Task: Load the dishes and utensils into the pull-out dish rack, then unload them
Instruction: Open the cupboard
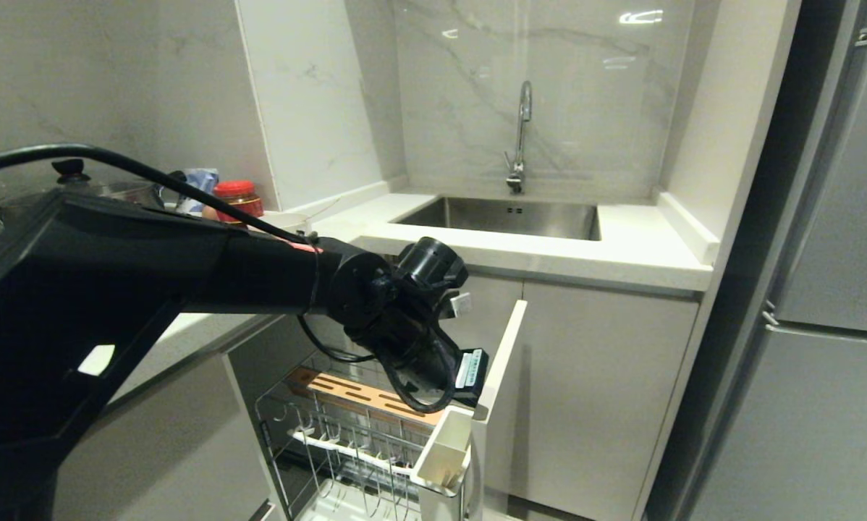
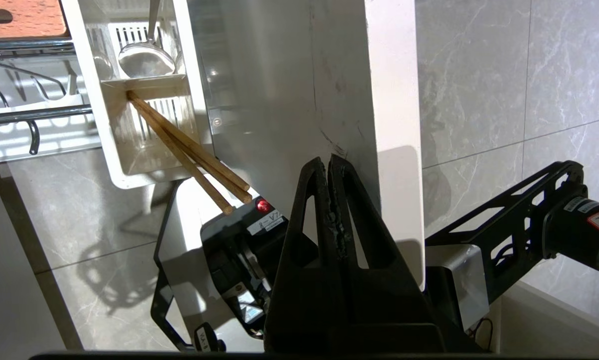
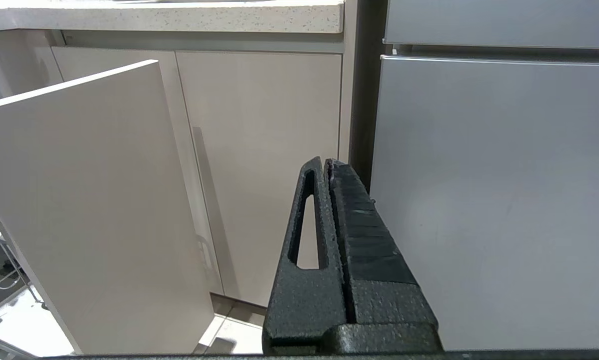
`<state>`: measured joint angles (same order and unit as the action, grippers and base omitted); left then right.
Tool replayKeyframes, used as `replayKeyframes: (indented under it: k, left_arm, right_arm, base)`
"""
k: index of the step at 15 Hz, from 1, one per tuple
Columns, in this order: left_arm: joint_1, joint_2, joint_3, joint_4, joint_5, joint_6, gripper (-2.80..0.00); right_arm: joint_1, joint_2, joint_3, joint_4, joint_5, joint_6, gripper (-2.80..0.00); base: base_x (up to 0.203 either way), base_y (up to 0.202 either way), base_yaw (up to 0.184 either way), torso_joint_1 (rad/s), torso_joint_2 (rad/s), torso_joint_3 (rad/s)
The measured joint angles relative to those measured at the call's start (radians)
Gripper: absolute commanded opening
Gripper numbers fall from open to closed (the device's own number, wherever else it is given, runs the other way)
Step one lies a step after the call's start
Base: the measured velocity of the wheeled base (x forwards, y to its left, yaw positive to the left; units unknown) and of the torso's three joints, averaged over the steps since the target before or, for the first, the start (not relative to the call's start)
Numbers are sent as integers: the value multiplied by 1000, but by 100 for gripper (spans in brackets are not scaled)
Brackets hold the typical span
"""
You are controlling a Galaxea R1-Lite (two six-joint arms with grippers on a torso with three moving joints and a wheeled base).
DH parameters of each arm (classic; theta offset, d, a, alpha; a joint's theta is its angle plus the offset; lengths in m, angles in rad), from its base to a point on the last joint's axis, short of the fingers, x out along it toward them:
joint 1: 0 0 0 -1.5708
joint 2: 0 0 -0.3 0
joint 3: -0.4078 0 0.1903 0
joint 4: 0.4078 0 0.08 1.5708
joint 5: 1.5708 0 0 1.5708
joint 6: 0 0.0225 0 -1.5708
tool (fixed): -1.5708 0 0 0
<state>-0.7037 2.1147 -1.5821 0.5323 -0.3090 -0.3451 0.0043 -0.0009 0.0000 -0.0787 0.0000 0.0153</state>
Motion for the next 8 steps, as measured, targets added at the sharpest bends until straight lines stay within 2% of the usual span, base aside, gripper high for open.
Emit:
replayKeyframes:
  k: [3,8]
  left_arm:
    - [42,-7,-3,-3,0,7,-280]
    - [184,-64,-24,-6,60,60,-280]
  right_arm:
    - [0,0,0,0,0,0,-280]
    - [-1,0,0,0,0,0,-280]
  base:
    - [0,0,0,0,0,0]
    - [0,0,0,0,0,0]
